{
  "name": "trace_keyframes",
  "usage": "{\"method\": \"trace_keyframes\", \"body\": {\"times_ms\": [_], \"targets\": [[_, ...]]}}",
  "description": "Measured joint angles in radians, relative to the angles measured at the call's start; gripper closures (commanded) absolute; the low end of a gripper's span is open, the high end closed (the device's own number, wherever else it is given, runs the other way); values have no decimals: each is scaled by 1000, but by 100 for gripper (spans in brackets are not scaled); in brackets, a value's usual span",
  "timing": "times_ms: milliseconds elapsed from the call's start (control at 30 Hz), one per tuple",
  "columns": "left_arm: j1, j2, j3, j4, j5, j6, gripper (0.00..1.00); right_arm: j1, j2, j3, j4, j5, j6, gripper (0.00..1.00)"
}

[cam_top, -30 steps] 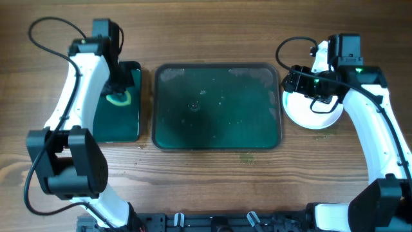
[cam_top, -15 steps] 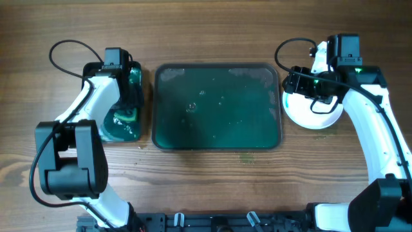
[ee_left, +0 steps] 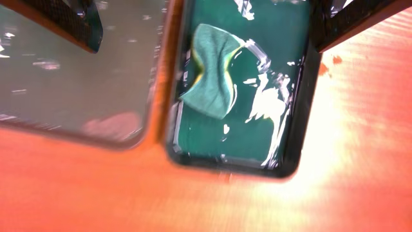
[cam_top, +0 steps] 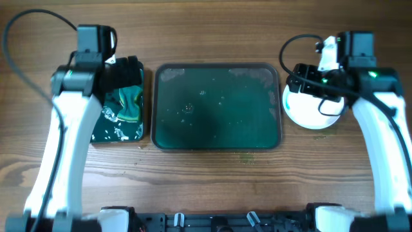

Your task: Clean dirty plates on tray and stack at the side

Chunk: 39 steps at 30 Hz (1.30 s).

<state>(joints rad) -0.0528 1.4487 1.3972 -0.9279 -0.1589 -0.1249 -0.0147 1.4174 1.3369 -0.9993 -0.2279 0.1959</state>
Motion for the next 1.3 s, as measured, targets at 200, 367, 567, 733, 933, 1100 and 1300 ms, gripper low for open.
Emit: {"method": "trace_keyframes", "body": {"times_ms": [200,367,567,733,933,1100,1300], "targets": [[-1,-69,5,-4,4,0,0,0,-213,26,-11,0,-18,0],[-1,-65,5,-5,7,0,0,0,-381,28,-29,0,-18,0],[-1,-65,5,-7,7,0,0,0,-476,29,-37,0,36,0],[-1,-65,5,-8,7,0,0,0,-480,29,-59,0,-25,0],[-1,-65,5,-8,7,0,0,0,-487,-23,26,43,-44,0],[-1,-65,5,-8,7,0,0,0,-583,-241,322,58,-44,0],[-1,-65,5,-7,8,0,0,10,-839,-622,653,66,-29,0]]}}
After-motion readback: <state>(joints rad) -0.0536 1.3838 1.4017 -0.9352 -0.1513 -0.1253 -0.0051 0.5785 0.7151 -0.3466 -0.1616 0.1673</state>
